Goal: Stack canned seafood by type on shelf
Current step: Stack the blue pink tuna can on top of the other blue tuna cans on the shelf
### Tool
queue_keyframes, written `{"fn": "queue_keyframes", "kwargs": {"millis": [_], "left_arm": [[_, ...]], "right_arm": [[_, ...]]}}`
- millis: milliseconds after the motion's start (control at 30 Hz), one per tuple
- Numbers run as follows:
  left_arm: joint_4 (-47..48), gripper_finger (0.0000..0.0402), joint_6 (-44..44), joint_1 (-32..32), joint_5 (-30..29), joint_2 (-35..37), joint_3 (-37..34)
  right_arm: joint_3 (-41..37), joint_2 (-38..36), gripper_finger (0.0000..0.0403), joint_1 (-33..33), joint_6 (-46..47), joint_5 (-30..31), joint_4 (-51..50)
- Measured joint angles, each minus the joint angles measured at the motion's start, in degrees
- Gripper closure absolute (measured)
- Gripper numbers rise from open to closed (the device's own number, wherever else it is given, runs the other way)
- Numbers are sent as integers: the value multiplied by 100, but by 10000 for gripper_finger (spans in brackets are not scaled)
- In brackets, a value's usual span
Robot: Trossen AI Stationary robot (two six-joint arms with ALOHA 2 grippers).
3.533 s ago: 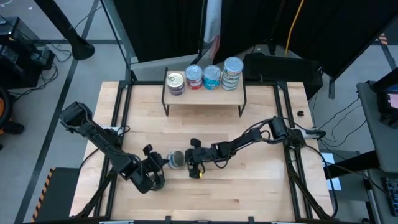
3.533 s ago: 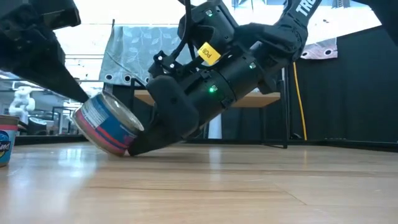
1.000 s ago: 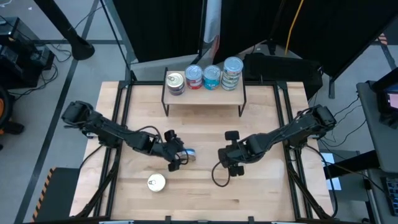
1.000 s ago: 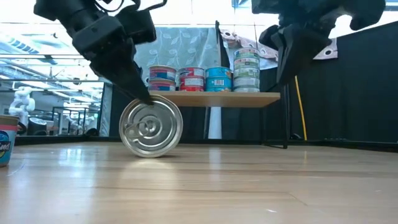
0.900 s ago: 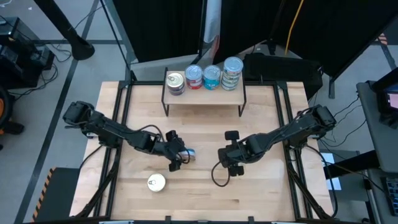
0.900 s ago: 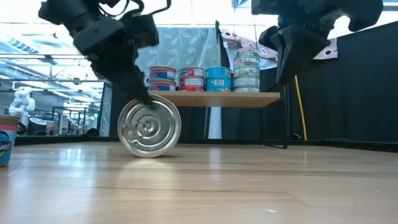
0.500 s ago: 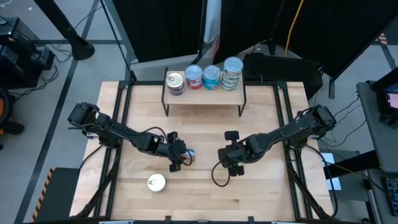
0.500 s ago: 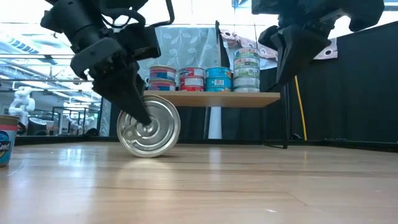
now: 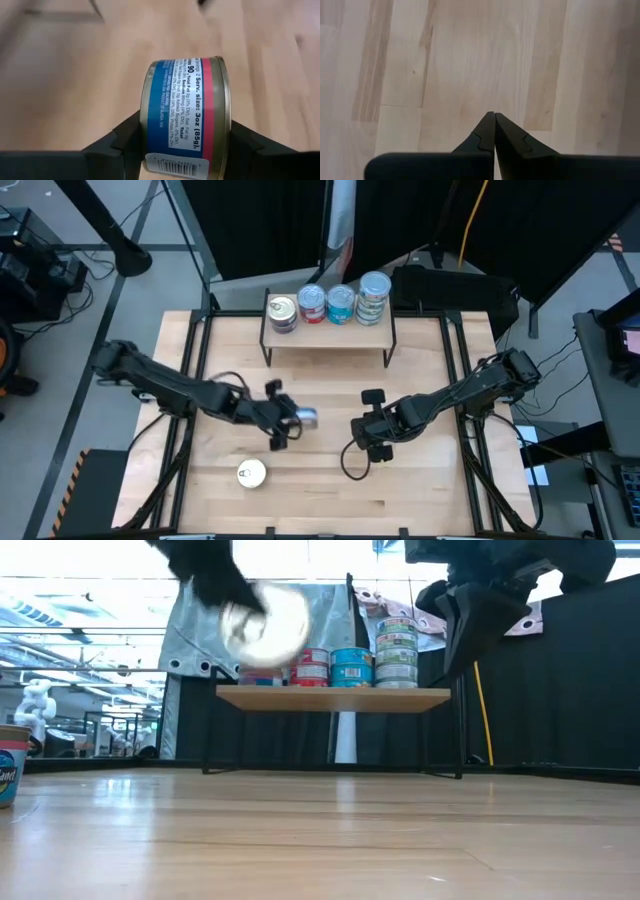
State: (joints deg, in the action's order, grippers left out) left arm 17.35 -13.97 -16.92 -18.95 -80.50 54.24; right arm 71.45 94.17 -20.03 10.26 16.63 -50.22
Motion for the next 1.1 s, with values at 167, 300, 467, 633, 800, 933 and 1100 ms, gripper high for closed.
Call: {"fn": "queue_keyframes", "kwargs": {"millis": [167,300,467,633,800,933,1100], "left_arm": [[815,213,953,149,-1331,779,960],[779,213,1838,641,-1855,1298,1656],[716,213,2126,1650,-1640,1688,2458],[717,213,1186,2781,-1125,1806,3036],[735,213,364,3958,71,1793,3213],[1076,213,-295,4826,1118,1632,3213],[1588,213,-679,5616,2742,1131,3211]], "right_arm": [[3,2,403,-26,-22,-6,-33],[3,2,403,-33,-20,-18,-34],[3,2,403,-35,-18,-20,-52],[3,2,403,-35,-43,-21,-47],[3,2,403,-35,-66,-22,-23],[3,2,403,-35,-66,-22,-21],[3,2,403,-35,-90,-20,-3]]}}
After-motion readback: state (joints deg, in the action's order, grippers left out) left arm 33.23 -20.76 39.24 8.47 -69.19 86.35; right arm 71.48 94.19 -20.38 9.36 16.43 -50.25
